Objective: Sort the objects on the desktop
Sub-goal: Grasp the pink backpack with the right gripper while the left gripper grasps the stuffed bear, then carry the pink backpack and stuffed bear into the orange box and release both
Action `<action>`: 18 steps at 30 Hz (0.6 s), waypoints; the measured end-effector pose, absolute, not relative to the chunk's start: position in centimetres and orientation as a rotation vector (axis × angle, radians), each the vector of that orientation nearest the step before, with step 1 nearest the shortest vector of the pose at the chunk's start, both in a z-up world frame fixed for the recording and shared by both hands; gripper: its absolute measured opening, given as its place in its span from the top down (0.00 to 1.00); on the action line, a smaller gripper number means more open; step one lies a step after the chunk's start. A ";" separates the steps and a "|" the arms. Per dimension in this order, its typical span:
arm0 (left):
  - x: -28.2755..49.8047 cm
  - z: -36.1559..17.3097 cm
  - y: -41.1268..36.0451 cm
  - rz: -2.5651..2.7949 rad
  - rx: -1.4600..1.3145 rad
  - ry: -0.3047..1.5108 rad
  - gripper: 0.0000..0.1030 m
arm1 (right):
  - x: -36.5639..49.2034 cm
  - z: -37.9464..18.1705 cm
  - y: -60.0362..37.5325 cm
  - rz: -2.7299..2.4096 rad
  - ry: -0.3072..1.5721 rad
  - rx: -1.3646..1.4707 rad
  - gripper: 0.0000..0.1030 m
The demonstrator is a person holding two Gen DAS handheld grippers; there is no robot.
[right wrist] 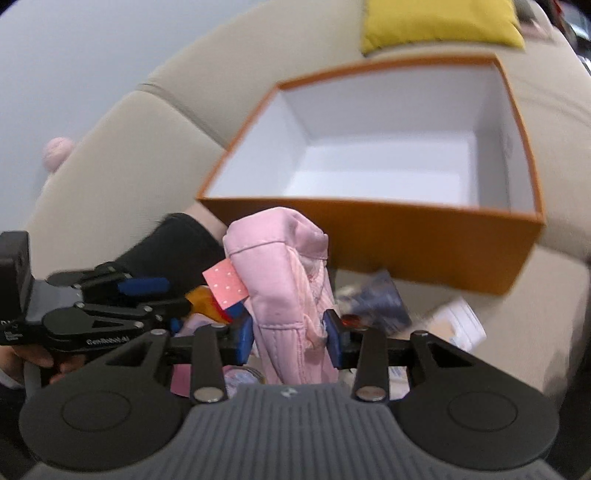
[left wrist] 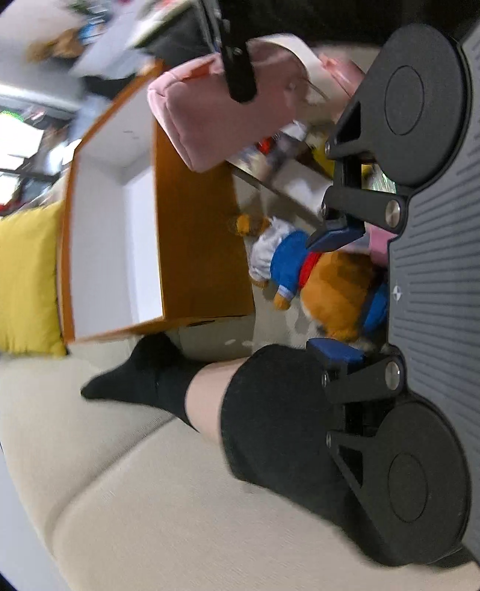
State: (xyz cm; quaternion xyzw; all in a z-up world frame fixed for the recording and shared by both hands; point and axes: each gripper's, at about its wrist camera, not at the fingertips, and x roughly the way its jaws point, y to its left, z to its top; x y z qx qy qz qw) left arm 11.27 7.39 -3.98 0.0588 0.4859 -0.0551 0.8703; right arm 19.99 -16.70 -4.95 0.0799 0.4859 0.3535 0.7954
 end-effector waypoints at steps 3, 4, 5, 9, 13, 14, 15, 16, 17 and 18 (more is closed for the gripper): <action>12.7 -4.7 7.2 -0.177 0.223 1.096 0.41 | 20.3 -6.3 -17.2 0.733 1.075 0.200 0.56; 13.1 -5.0 7.1 -0.205 0.236 1.120 0.41 | 20.4 -6.5 -17.2 0.728 1.077 0.210 0.54; 13.5 -5.4 7.2 -0.228 0.241 1.150 0.41 | 20.3 -6.5 -17.4 0.717 1.077 0.209 0.54; 14.8 -6.6 7.2 -0.288 0.218 1.197 0.40 | 20.3 -6.6 -17.7 0.680 1.056 0.168 0.51; 15.8 -7.9 6.9 -0.318 0.205 1.246 0.38 | 20.7 -6.8 -18.2 0.678 1.041 0.154 0.50; 15.9 -8.3 6.6 -0.315 0.222 1.252 0.38 | 20.2 -6.6 -19.5 0.675 1.032 0.148 0.50; 15.8 -8.5 5.9 -0.314 0.231 1.252 0.38 | 20.3 -6.5 -19.5 0.670 1.022 0.139 0.50; 15.8 -8.4 5.8 -0.307 0.229 1.252 0.39 | 20.4 -6.4 -19.4 0.668 1.011 0.133 0.51; 15.8 -8.3 5.9 -0.299 0.220 1.252 0.41 | 20.5 -6.4 -19.3 0.669 1.002 0.129 0.53; 15.7 -7.9 6.1 -0.288 0.198 1.251 0.42 | 20.6 -6.4 -19.2 0.670 0.996 0.130 0.56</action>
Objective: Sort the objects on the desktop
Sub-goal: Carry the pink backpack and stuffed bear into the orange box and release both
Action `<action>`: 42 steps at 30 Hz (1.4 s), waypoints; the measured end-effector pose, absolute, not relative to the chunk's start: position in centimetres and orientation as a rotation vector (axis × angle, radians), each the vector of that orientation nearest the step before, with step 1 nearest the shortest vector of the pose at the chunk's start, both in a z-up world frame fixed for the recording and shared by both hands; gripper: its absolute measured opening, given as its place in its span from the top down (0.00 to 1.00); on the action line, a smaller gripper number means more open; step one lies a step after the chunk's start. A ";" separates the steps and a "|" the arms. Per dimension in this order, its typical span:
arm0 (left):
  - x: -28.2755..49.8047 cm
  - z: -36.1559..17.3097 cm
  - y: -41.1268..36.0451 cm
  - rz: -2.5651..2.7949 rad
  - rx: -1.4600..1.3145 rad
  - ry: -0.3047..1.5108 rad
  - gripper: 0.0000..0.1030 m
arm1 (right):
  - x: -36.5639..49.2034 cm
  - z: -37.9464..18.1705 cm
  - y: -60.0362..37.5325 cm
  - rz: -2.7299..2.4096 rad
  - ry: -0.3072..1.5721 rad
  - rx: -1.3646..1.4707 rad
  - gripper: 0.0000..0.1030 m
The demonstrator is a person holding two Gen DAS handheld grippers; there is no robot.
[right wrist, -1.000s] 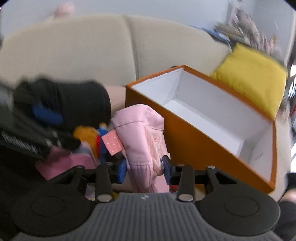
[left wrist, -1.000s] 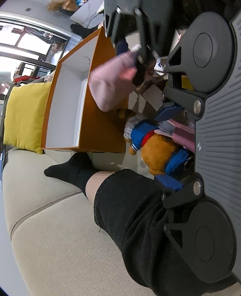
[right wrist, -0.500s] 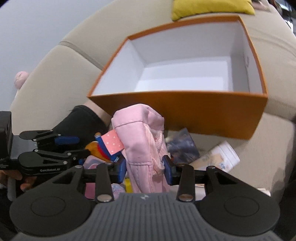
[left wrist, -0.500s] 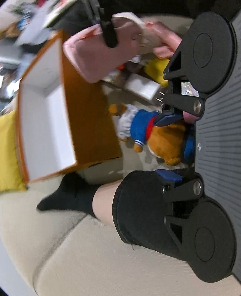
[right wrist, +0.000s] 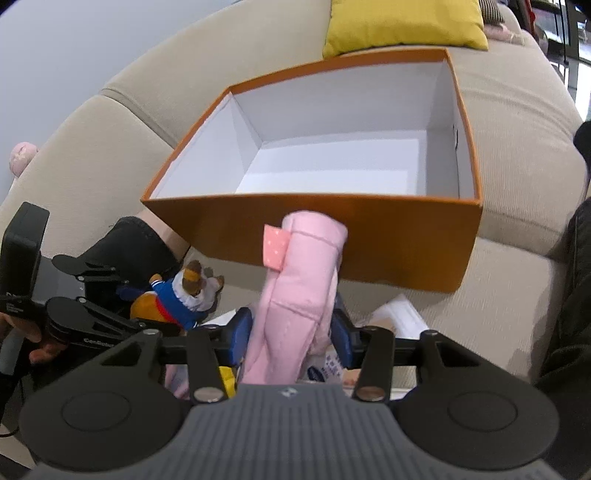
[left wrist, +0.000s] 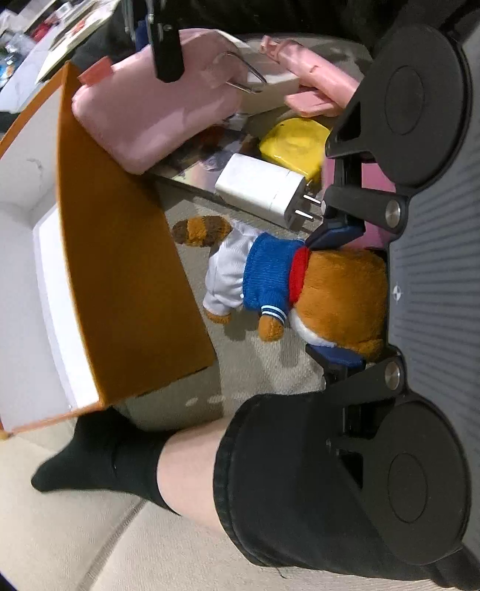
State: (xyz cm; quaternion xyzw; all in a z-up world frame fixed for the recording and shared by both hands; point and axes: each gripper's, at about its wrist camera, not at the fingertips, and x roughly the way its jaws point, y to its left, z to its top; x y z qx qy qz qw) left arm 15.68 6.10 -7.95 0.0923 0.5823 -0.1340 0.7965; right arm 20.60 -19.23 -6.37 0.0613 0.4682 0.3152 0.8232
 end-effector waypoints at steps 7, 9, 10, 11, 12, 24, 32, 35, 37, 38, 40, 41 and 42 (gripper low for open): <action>13.9 -5.0 7.7 -0.200 -0.018 1.174 0.46 | 19.9 -5.8 -19.5 0.684 0.978 0.147 0.69; 13.0 -3.2 7.9 -0.196 -0.084 1.132 0.46 | 19.5 -4.8 -19.5 0.709 0.953 0.152 0.70; 12.6 -2.3 7.9 -0.200 -0.106 1.108 0.46 | 19.4 -4.3 -19.5 0.724 0.940 0.154 0.70; 12.2 -1.2 7.8 -0.205 -0.118 1.080 0.46 | 19.2 -3.5 -19.6 0.741 0.924 0.154 0.70; 11.9 0.0 7.6 -0.210 -0.122 1.050 0.46 | 19.1 -2.7 -19.6 0.757 0.903 0.156 0.70; 15.7 10.8 5.6 -0.210 -0.118 0.774 0.46 | 23.1 5.8 -18.1 0.770 0.643 0.142 0.71; 22.6 7.0 4.2 -0.182 -0.041 0.918 0.46 | 28.9 4.4 -16.6 0.671 0.646 0.116 0.71; 23.9 4.1 3.6 -0.152 0.004 0.993 0.46 | 30.4 1.7 -15.6 0.670 0.738 0.123 0.71; 24.7 2.6 3.3 -0.140 0.006 1.038 0.46 | 31.2 0.0 -14.9 0.673 0.799 0.123 0.71; 25.1 2.2 3.3 -0.123 0.014 1.049 0.46 | 31.5 -0.7 -14.5 0.676 0.826 0.123 0.71; 25.0 1.3 3.2 -0.092 0.052 1.064 0.46 | 31.7 -2.2 -13.9 0.709 0.870 0.119 0.71; 25.2 0.9 3.2 -0.085 0.057 1.072 0.46 | 32.0 -2.7 -13.6 0.715 0.889 0.124 0.71; 25.2 0.7 3.3 -0.085 0.055 1.083 0.46 | 32.2 -3.1 -13.3 0.721 0.901 0.126 0.71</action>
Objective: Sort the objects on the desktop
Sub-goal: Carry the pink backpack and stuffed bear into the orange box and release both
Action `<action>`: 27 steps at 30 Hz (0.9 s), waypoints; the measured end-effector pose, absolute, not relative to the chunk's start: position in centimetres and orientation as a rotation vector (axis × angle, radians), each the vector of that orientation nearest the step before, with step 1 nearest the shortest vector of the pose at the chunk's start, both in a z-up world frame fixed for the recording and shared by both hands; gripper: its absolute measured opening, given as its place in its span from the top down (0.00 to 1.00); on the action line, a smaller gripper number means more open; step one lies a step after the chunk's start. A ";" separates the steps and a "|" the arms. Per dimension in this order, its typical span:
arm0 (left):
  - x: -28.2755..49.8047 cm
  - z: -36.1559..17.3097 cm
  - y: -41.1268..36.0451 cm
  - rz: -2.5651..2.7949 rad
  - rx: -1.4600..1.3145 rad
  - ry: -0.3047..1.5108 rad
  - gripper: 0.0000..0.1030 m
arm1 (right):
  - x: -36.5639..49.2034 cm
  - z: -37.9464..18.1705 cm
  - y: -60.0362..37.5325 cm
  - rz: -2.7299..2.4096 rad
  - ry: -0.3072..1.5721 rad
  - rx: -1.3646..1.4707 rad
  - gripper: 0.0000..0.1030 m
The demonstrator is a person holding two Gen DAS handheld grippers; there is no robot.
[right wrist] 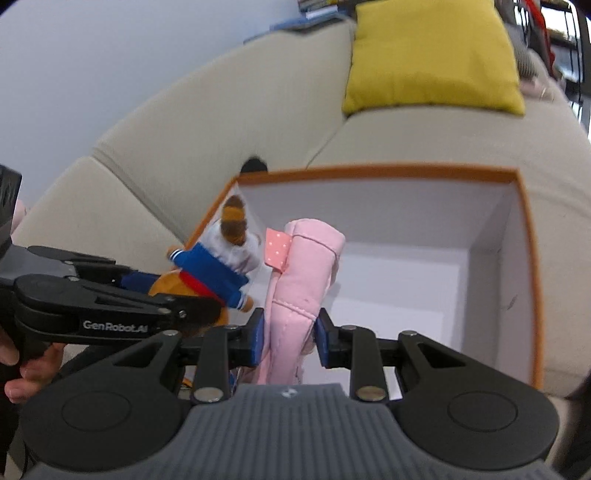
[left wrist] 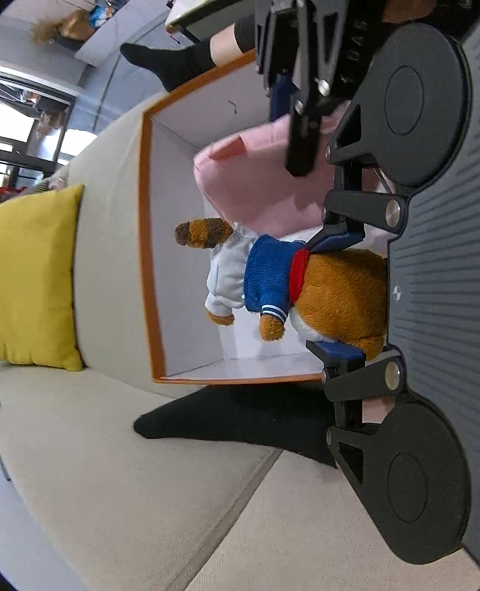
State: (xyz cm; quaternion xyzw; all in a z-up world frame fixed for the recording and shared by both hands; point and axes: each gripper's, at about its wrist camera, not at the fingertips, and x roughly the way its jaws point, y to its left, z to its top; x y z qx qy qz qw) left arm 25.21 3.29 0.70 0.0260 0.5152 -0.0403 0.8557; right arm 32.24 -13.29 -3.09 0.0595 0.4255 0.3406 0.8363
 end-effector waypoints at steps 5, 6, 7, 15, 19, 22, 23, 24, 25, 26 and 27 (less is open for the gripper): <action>25.9 -0.9 3.2 -0.097 0.048 1.121 0.45 | 33.3 -4.4 -12.4 0.696 0.934 0.092 0.71; 26.0 -1.3 3.2 -0.096 0.050 1.126 0.45 | 33.1 -4.7 -12.5 0.690 0.941 0.087 0.71; 26.1 -1.5 3.1 -0.093 0.053 1.129 0.45 | 33.2 -4.8 -12.5 0.688 0.951 0.087 0.71; 26.7 -3.4 1.9 -0.036 0.182 1.151 0.44 | 33.3 -6.2 -11.5 0.694 1.021 0.071 0.71; 26.1 -3.5 1.7 -0.067 0.243 1.139 0.43 | 33.7 -6.8 -11.1 0.691 1.057 0.075 0.71; 25.4 -2.7 2.1 -0.108 0.237 1.122 0.41 | 33.9 -6.9 -11.0 0.687 1.064 0.067 0.71; 25.3 -2.4 2.2 -0.118 0.226 1.117 0.36 | 33.8 -7.0 -10.9 0.689 1.064 0.062 0.71; 25.1 -2.0 2.6 -0.125 0.210 1.113 0.36 | 33.8 -7.1 -10.8 0.687 1.063 0.055 0.70; 24.8 -1.7 2.9 -0.138 0.191 1.106 0.36 | 33.8 -7.2 -10.6 0.684 1.060 0.047 0.70; 24.5 -1.2 3.2 -0.156 0.174 1.096 0.36 | 33.8 -7.2 -10.4 0.687 1.060 0.039 0.70; 24.4 -0.8 3.7 -0.165 0.164 1.083 0.36 | 33.8 -7.2 -10.2 0.687 1.060 0.035 0.70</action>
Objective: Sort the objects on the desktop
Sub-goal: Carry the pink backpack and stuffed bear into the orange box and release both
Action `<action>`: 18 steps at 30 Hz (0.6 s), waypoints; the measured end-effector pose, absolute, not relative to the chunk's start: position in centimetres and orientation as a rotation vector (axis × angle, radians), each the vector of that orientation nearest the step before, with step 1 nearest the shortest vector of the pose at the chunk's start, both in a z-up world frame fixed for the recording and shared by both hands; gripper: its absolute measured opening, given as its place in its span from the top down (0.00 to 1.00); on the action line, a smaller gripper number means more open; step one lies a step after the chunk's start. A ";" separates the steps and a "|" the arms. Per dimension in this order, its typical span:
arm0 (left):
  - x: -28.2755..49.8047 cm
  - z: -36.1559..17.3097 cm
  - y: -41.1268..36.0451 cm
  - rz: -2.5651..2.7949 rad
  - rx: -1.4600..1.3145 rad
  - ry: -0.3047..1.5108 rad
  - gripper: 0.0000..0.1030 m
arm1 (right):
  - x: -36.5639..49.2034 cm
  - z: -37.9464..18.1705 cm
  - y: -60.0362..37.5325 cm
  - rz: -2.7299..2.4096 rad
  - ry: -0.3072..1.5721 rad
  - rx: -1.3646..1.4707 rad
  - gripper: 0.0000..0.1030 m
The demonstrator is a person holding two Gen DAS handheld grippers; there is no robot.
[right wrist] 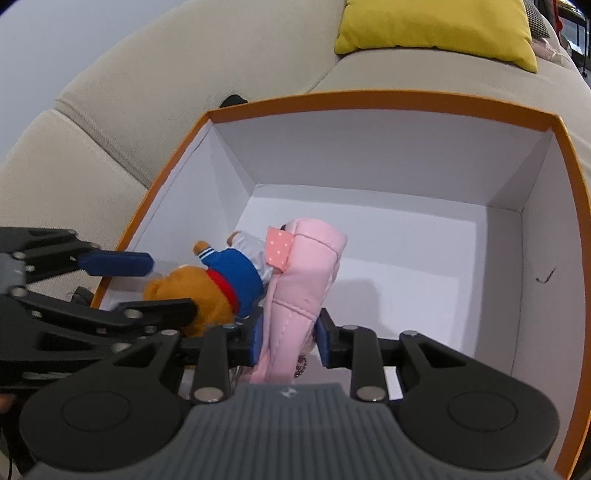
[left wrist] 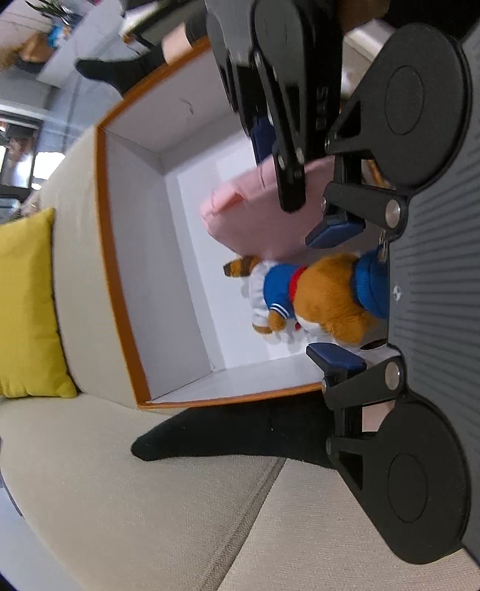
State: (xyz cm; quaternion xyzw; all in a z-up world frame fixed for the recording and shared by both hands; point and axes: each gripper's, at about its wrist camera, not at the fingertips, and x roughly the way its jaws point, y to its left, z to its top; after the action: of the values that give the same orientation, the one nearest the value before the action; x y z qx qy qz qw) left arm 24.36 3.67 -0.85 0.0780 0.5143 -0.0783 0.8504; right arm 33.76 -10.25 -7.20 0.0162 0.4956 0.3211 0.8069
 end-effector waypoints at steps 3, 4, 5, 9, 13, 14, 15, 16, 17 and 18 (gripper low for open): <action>23.5 0.0 4.4 -0.164 0.152 1.044 0.48 | 33.8 -7.2 -9.8 0.684 1.067 0.033 0.69; 23.4 0.1 4.6 -0.164 0.156 1.049 0.54 | 33.7 -7.2 -9.6 0.685 1.067 0.032 0.69; 23.4 0.4 4.8 -0.160 0.154 1.050 0.55 | 33.7 -7.1 -9.4 0.692 1.066 0.030 0.69; 22.8 1.0 5.9 -0.155 0.090 0.981 0.58 | 33.2 -6.3 -8.8 0.679 1.071 -0.004 0.68; 22.0 1.9 7.3 -0.111 0.029 0.908 0.58 | 33.4 -6.3 -7.4 0.652 1.106 -0.012 0.68; 21.9 2.1 7.6 -0.099 0.017 0.897 0.58 | 33.3 -6.3 -6.9 0.647 1.111 -0.026 0.68; 21.8 2.2 7.9 -0.086 0.006 0.893 0.58 | 33.1 -6.4 -6.3 0.645 1.115 -0.042 0.68; 21.7 2.2 8.1 -0.078 -0.002 0.892 0.58 | 32.9 -6.4 -5.7 0.645 1.117 -0.057 0.67; 21.6 2.3 8.4 -0.075 -0.009 0.889 0.58 | 32.7 -6.5 -5.0 0.644 1.114 -0.076 0.67; 21.4 2.3 8.6 -0.073 -0.012 0.889 0.58 | 32.6 -6.5 -4.6 0.643 1.106 -0.093 0.66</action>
State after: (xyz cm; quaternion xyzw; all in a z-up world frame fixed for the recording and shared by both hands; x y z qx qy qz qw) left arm 21.43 8.63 2.31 -0.0060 0.4298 -0.0354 0.9022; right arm 32.57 -4.55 -6.47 -0.0436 0.5158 0.2997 0.8014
